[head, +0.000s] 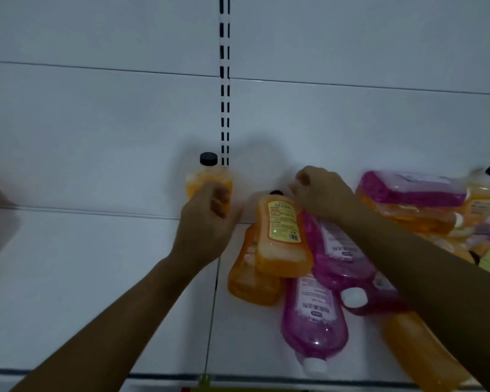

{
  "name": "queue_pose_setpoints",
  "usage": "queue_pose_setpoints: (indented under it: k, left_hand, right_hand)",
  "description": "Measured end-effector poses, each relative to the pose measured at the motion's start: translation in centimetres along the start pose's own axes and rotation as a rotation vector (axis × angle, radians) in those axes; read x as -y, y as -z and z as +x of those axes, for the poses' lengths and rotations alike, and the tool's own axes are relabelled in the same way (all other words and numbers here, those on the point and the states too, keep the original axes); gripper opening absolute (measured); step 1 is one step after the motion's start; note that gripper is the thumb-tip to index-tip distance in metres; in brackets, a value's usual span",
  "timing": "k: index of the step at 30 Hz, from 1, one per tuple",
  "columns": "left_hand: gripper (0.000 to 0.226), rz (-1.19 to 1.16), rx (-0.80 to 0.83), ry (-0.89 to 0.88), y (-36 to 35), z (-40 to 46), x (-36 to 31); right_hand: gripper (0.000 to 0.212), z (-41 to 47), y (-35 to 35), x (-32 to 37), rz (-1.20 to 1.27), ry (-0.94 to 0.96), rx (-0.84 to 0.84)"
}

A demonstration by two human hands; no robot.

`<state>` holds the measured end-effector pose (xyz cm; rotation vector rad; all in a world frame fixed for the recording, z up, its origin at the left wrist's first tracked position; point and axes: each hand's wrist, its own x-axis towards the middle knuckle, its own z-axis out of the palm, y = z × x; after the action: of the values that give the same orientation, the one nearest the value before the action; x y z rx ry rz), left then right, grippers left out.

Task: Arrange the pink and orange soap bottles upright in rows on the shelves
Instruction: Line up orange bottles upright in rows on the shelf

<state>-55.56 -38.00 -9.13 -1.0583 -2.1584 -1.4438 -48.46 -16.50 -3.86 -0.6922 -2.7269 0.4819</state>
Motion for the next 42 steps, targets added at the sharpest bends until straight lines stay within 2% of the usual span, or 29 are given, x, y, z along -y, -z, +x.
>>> queue_pose_setpoints:
  k: [1, 3, 5, 6, 9, 12, 14, 15, 18, 20, 23, 26, 29, 34, 42]
  left_hand:
    - [0.030, 0.003, 0.140, 0.094, -0.8, -0.1, -0.7]
    - [0.056, -0.002, 0.375, 0.266, -2.2, -0.4, -1.6]
    - [0.078, 0.024, 0.479, 0.305, -3.1, -0.5, -2.0]
    - [0.080, 0.035, 0.502, 0.306, -3.2, -0.5, -2.3]
    - [0.072, 0.038, 0.584, 0.294, -3.0, -0.1, -3.5]
    - [0.045, 0.049, 0.652, 0.281, -3.3, 0.0, -4.4]
    - [0.021, -0.005, 0.612, 0.301, -3.7, -0.3, -4.6]
    - [0.019, -0.064, 0.576, 0.334, -3.8, -0.6, -4.5]
    - [0.047, -0.196, 0.452, 0.391, -3.4, -1.6, -4.7]
    - [0.063, -0.195, 0.393, 0.352, -2.6, -1.9, -5.0]
    - [0.075, -0.193, 0.338, 0.304, -0.7, -2.1, -5.0]
    - [0.096, -0.133, 0.294, 0.294, 1.9, -2.2, -4.3]
    - [0.099, -0.092, 0.242, 0.288, 4.5, -2.3, -3.6]
    - [0.102, -0.024, 0.133, 0.268, 7.9, -3.2, -1.3]
    - [0.095, -0.052, 0.019, 0.342, 10.7, -4.3, 4.7]
  right_hand:
    - [0.037, 0.0, 0.1, -0.1, -0.014, 0.003, 0.040]
    - [0.042, -0.1, 0.0, 0.0, -0.034, 0.024, 0.126]
    - [0.049, 0.0, -0.4, 0.3, -0.078, 0.054, 0.207]
    - [0.053, 0.1, -0.6, 0.6, -0.102, 0.063, 0.247]
    - [0.058, 0.5, -1.5, 0.9, -0.110, 0.095, 0.325]
    - [0.042, 0.4, -1.8, 0.8, -0.068, 0.101, 0.289]
    - [0.038, 0.1, -1.7, 0.8, -0.043, 0.108, 0.240]
    - [0.038, -0.1, -1.6, 0.8, -0.036, 0.118, 0.217]
    - [0.039, -0.9, -0.9, 1.1, 0.039, 0.156, 0.155]
    - [0.042, -1.6, -0.2, 1.6, 0.132, 0.175, 0.113]
    - [0.047, -2.5, 1.0, 3.0, 0.284, 0.191, 0.050]
    - [0.062, -3.2, 1.9, 5.3, 0.426, 0.221, 0.010]
    - [0.076, -3.7, 1.9, 8.1, 0.457, 0.316, -0.020]
    - [0.072, -4.5, 0.6, 12.5, 0.469, 0.468, -0.056]
    - [0.076, -4.5, -3.1, 17.9, 0.339, 0.634, 0.024]
